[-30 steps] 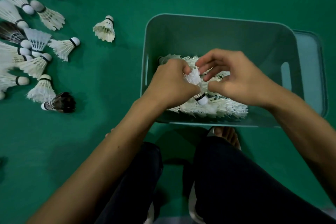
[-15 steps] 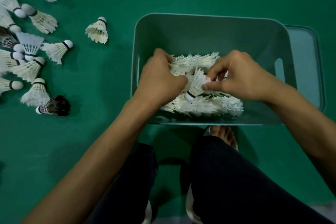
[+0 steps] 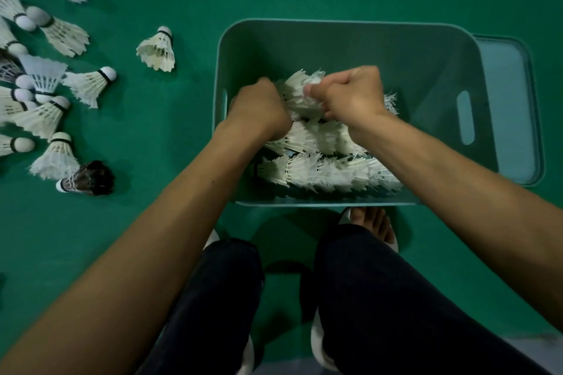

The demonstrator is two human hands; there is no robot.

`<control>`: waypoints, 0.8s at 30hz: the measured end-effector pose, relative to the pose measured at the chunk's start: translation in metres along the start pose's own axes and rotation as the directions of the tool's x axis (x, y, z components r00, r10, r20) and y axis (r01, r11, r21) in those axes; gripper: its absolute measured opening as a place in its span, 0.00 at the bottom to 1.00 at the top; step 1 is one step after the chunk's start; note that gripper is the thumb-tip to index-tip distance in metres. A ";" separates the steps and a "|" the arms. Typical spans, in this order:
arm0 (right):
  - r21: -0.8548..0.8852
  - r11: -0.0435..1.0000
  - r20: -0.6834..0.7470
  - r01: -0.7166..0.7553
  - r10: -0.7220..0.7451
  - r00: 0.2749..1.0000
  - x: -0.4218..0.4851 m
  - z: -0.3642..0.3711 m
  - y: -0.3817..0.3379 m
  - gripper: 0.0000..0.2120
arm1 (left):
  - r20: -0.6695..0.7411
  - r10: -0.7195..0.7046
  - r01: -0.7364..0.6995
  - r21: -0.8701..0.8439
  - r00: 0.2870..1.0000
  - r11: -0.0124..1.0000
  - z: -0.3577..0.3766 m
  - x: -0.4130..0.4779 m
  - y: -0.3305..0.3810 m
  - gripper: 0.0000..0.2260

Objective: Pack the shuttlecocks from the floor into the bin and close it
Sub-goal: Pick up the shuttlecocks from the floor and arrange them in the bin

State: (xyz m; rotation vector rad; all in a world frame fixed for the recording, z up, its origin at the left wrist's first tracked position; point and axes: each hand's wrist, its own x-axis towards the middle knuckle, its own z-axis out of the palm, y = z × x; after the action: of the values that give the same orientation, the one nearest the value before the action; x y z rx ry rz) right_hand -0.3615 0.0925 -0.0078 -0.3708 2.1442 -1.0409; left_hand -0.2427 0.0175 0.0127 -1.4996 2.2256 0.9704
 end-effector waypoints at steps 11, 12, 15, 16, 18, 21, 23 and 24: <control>0.251 0.936 0.227 -0.248 0.192 0.955 0.026 -0.015 0.003 0.03 | -0.105 0.100 -0.109 -0.081 0.989 0.991 0.011 -0.017 -0.001 0.24; 0.231 0.946 0.203 -0.226 0.180 0.962 0.027 -0.012 0.001 0.04 | -0.101 0.094 -0.103 -0.080 0.990 0.991 0.011 -0.016 -0.002 0.24; 0.123 0.981 0.145 -0.148 0.130 0.981 0.027 -0.006 -0.002 0.03 | -0.045 0.077 -0.083 -0.140 0.996 0.987 0.010 -0.012 -0.003 0.25; 0.105 0.985 0.135 -0.133 0.119 0.984 0.027 -0.005 -0.002 0.04 | -0.008 0.070 -0.070 -0.183 0.998 0.981 0.011 -0.011 -0.002 0.26; 0.117 0.985 0.132 -0.124 0.108 0.985 0.027 -0.005 -0.002 0.04 | 0.049 0.052 -0.035 -0.299 0.997 0.954 0.010 -0.009 -0.002 0.27; 0.209 0.966 0.170 -0.154 0.119 0.978 0.029 -0.007 0.000 0.03 | -0.007 0.039 -0.038 -0.428 0.999 0.903 0.004 -0.010 -0.001 0.25; 0.241 0.955 0.182 -0.174 0.132 0.974 0.030 -0.008 0.000 0.04 | -0.026 0.057 -0.063 -0.427 0.998 0.902 0.003 -0.014 0.000 0.30; 0.237 0.955 0.180 -0.181 0.139 0.974 0.030 -0.007 0.001 0.04 | -0.007 0.065 -0.063 -0.398 0.998 0.915 0.004 -0.017 0.001 0.34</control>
State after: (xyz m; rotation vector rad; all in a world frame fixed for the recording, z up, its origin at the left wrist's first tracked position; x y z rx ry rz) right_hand -0.3872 0.0812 -0.0196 -0.1505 1.8374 -1.1326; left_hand -0.2372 0.0323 0.0203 -1.5817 2.1739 1.5223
